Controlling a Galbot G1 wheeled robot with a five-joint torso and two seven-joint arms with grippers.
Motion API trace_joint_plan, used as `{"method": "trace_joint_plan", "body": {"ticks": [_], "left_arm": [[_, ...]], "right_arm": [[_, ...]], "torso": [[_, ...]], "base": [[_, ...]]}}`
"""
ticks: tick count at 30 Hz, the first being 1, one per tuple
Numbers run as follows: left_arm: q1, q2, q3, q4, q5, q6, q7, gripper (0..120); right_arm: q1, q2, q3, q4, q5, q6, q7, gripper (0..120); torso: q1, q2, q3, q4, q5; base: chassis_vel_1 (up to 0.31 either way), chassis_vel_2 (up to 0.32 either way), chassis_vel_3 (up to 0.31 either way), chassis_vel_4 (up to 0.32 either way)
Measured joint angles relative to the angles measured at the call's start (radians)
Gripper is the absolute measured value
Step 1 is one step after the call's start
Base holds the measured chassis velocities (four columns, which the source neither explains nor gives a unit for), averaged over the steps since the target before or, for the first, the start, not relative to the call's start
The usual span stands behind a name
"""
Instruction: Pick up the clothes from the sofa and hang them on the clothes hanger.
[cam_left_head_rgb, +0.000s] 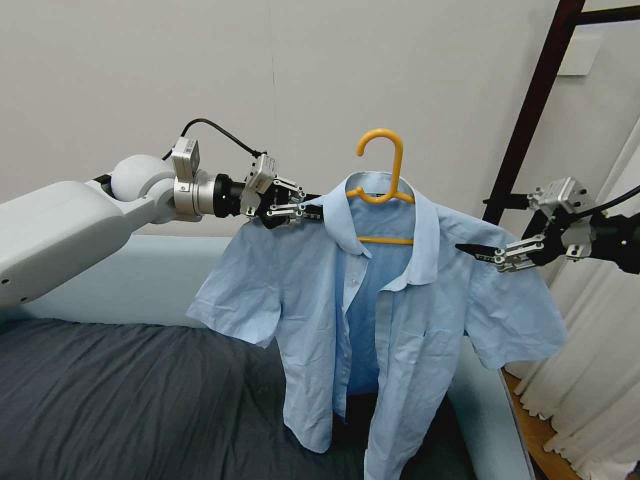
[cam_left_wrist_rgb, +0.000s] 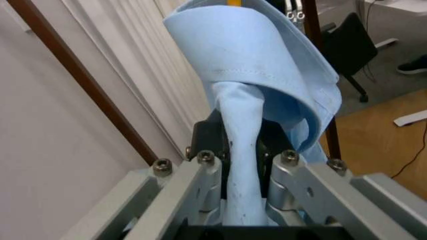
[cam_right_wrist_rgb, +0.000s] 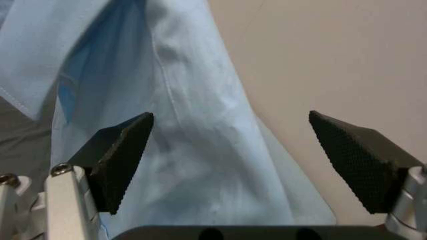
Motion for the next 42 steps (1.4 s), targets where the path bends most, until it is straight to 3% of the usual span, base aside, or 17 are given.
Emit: {"method": "trace_joint_plan", "body": {"ticks": [22, 33, 38, 40, 42], "left_arm": [[-0.012, 0.019, 0.022, -0.070, 0.013, -0.001, 0.000, 7], [-0.003, 0.047, 0.008, -0.099, 0.012, 0.001, -0.030, 7], [0.034, 0.101, -0.030, -0.114, 0.023, -0.004, -0.051, 26], [0.043, 0.105, -0.037, -0.114, 0.025, -0.005, -0.060, 28], [0.078, 0.124, -0.073, -0.122, 0.029, -0.005, -0.102, 40]], "right_arm": [[-0.016, -0.040, -0.003, 0.047, 0.014, -0.013, -0.068, 8], [-0.014, -0.045, -0.004, 0.063, 0.046, -0.014, -0.041, 7], [-0.016, -0.033, -0.020, 0.062, 0.049, -0.014, -0.012, 7], [-0.017, -0.031, -0.022, 0.062, 0.049, -0.013, -0.009, 7], [-0.020, -0.027, -0.029, 0.068, 0.049, 0.001, 0.006, 7]], "torso": [[0.000, 0.000, 0.000, 0.0000, -0.0002], [0.000, 0.000, 0.000, -0.0002, -0.0001], [0.000, 0.000, 0.000, 0.0001, -0.0001], [0.000, 0.000, 0.000, 0.0002, -0.0002], [0.000, 0.000, 0.000, 0.0000, -0.0004]], "base": [[0.000, 0.000, 0.000, 0.000], [0.000, 0.000, 0.000, 0.000], [0.000, 0.000, 0.000, 0.000], [0.000, 0.000, 0.000, 0.000], [0.000, 0.000, 0.000, 0.000]]}}
